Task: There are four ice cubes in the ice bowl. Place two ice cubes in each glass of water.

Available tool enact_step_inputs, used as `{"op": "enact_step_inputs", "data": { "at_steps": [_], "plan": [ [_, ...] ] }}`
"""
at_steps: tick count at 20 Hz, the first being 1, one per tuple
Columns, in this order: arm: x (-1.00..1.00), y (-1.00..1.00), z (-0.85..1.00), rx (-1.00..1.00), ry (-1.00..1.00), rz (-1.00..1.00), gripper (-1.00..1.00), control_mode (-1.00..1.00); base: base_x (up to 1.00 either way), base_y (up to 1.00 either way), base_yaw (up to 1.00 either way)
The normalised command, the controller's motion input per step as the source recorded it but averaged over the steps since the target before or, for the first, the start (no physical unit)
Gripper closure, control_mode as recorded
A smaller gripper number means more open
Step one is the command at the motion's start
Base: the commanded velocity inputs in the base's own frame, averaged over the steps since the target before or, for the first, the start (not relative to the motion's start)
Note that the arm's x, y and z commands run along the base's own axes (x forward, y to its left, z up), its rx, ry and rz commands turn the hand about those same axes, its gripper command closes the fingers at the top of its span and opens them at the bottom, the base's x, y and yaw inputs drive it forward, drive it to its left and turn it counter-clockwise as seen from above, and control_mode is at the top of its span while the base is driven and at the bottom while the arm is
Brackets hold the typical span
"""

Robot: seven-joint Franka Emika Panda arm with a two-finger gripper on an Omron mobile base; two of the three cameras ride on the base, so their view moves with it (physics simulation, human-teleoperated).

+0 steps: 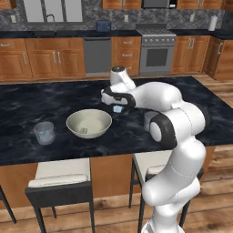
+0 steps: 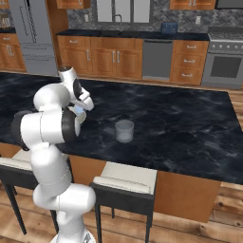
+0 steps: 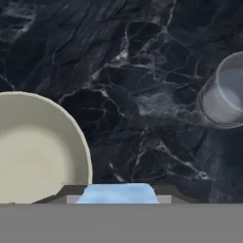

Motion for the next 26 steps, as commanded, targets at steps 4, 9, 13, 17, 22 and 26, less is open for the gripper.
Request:
{"op": "enact_step_inputs", "data": {
  "at_steps": [4,9,13,17,22,26],
  "plan": [
    [-0.12,-0.89,0.26,0.00,0.11,-0.29,1.00,-1.00,0.00,0.00,0.00],
    [0.00,-0.93,0.02,0.00,0.05,-0.23,1.00,-1.00,0.00,0.00,0.00],
    [0.00,-0.95,-0.01,0.00,0.00,-0.14,1.00,-1.00,0.00,0.00,0.00],
    [0.00,-0.74,-0.03,0.03,0.00,-0.02,1.00,-1.00,0.00,0.00,0.00],
    [0.00,-0.47,-0.14,0.04,0.00,0.00,1.00,-1.00,0.00,0.00,0.00],
    [0.00,-0.28,-0.17,0.02,0.00,0.00,1.00,-1.00,0.00,0.00,0.00]
  ]
}}
